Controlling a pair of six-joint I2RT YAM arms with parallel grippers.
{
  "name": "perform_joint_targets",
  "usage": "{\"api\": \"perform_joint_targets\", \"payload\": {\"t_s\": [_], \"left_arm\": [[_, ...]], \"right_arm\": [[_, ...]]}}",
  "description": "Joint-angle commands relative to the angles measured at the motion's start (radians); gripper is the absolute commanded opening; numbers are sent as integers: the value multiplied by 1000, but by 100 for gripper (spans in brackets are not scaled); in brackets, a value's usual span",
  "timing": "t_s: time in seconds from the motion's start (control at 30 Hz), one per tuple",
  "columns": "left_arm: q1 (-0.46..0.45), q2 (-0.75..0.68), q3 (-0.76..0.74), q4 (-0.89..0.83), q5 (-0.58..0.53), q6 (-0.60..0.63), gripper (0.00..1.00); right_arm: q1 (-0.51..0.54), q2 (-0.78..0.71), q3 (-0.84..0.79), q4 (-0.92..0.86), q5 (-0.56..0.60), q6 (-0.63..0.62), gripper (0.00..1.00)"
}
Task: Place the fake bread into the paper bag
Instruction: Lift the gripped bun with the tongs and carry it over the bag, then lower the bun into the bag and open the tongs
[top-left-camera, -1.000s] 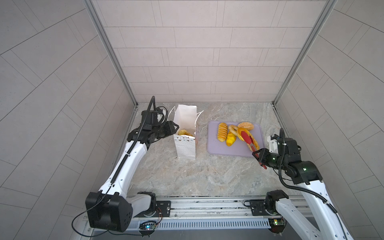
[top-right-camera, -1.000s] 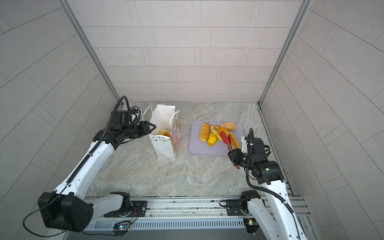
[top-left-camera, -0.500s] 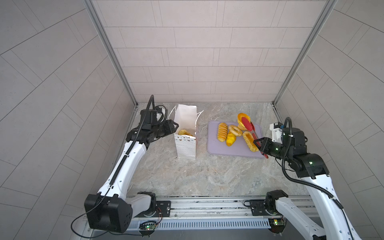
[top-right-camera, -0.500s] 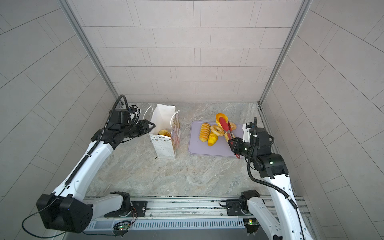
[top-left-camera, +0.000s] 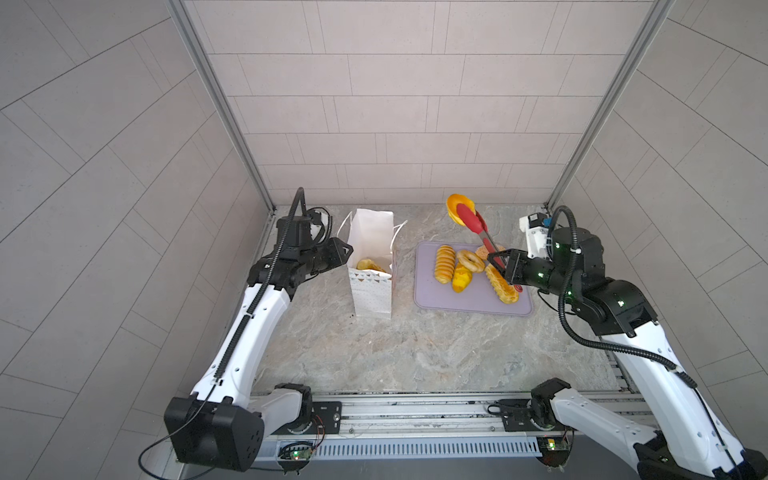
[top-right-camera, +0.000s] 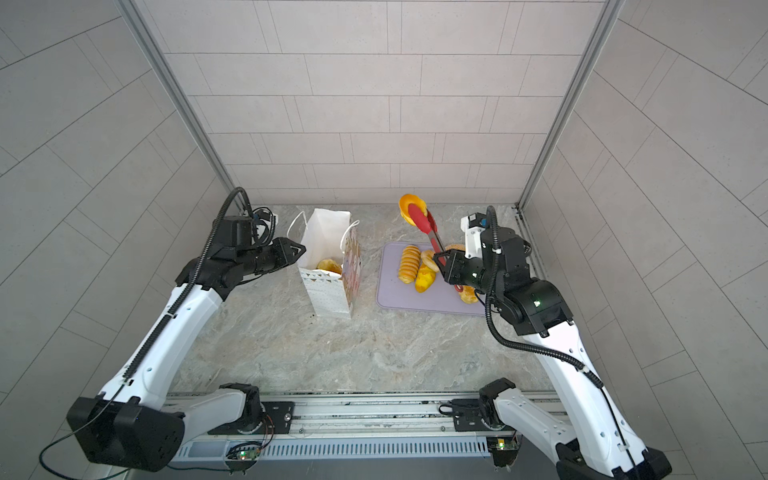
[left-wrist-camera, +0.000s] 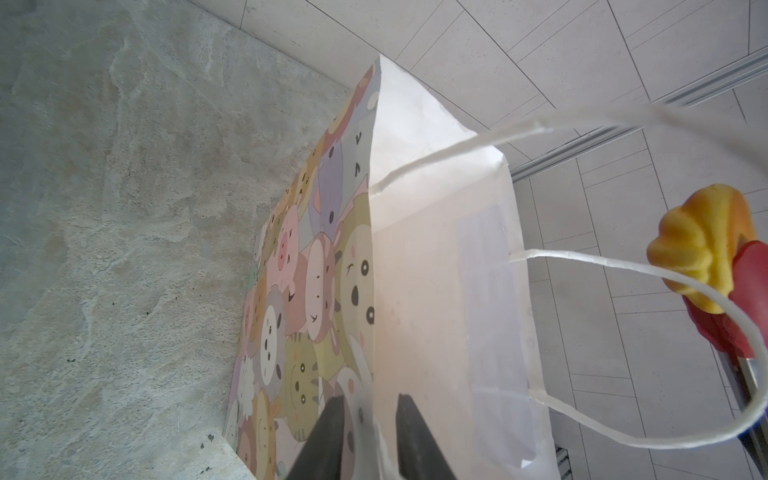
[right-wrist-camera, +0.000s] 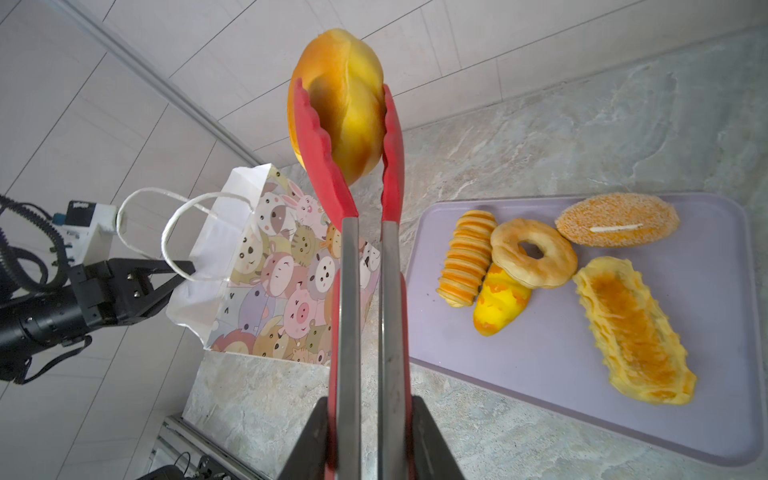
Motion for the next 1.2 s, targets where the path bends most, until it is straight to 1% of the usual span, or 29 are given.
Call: {"api": "perform_joint_targets", "payload": {"t_s": [0.0,0.13,0.43,0.67,0.9,1.17], "left_arm": [[-4,-20,25,-14,0,1,24],[-4,-20,21,-13,1,1,20],[-4,-19,14,-10,3,-1,17],[-4,-17,6,1,7,-7,14],[-4,-18,3,1,5,-9,14],[-4,-18,2,5,9,-12,14]], "right_arm": [[91,27,77,38,112,-54,28],[190,80,150,33,186,-93,28],[334,212,319,0,268,-173,28],[455,331,460,-58,373,-248,28],[530,444,575,-133,463,-303,28],[574,517,633,-181,515,-338,28]]}}
